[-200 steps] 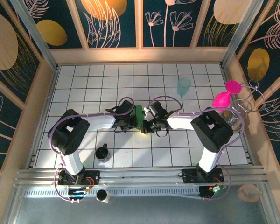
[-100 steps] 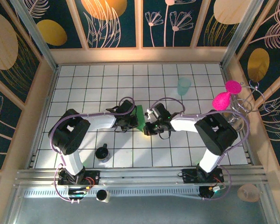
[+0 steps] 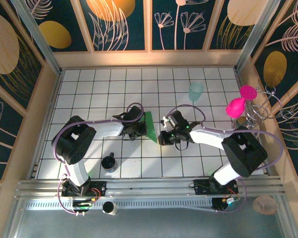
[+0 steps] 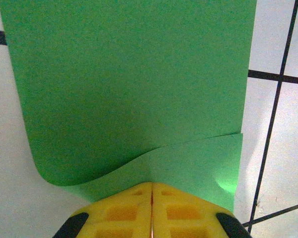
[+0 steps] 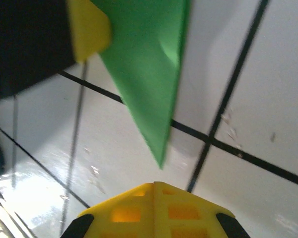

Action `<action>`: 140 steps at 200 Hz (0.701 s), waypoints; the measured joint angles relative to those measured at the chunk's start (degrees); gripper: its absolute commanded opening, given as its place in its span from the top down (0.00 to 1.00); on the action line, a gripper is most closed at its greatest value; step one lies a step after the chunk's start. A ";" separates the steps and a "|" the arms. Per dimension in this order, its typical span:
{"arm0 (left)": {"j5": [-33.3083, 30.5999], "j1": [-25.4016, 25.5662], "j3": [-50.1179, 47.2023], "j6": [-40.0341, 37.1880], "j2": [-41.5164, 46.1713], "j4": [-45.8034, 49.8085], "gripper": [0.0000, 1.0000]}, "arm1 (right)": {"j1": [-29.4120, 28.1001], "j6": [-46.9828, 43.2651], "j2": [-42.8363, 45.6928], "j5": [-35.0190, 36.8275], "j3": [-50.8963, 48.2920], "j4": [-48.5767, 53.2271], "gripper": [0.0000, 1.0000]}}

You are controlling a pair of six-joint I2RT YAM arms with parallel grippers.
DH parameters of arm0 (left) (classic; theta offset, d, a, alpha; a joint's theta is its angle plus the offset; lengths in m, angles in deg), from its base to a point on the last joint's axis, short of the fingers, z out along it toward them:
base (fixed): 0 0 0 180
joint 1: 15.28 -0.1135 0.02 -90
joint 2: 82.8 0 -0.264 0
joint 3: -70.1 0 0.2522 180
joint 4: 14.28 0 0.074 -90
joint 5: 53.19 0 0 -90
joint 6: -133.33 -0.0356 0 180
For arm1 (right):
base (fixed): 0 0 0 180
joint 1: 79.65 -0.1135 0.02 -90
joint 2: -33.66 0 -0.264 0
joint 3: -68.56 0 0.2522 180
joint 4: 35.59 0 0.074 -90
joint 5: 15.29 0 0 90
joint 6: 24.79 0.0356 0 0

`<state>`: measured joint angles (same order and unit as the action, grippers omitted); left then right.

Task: Fold a paper plane with a square sheet of paper (pick it up from the middle)
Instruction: Third fold the triangle at the center of the table.

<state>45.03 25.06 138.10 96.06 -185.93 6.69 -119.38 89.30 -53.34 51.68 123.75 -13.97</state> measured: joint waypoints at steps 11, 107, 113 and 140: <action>0.00 0.00 0.00 0.00 0.00 -0.11 0.91 | 0.00 0.66 -0.35 -0.39 1.05 -1.49 0.96; 0.04 -0.04 0.15 -0.24 0.00 -0.15 0.91 | -0.11 3.10 -12.37 -0.85 5.35 -6.10 1.00; 0.04 -0.07 0.15 -0.44 0.00 -0.15 0.91 | -0.11 3.10 -12.52 -0.94 5.64 -5.97 1.00; 0.09 -0.26 -0.61 -1.36 0.94 -1.68 0.91 | -0.11 3.10 -13.25 -0.85 6.23 -6.05 1.00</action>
<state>45.12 24.79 137.48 94.70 -184.99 5.00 -119.49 92.41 -66.58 50.83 129.98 -20.02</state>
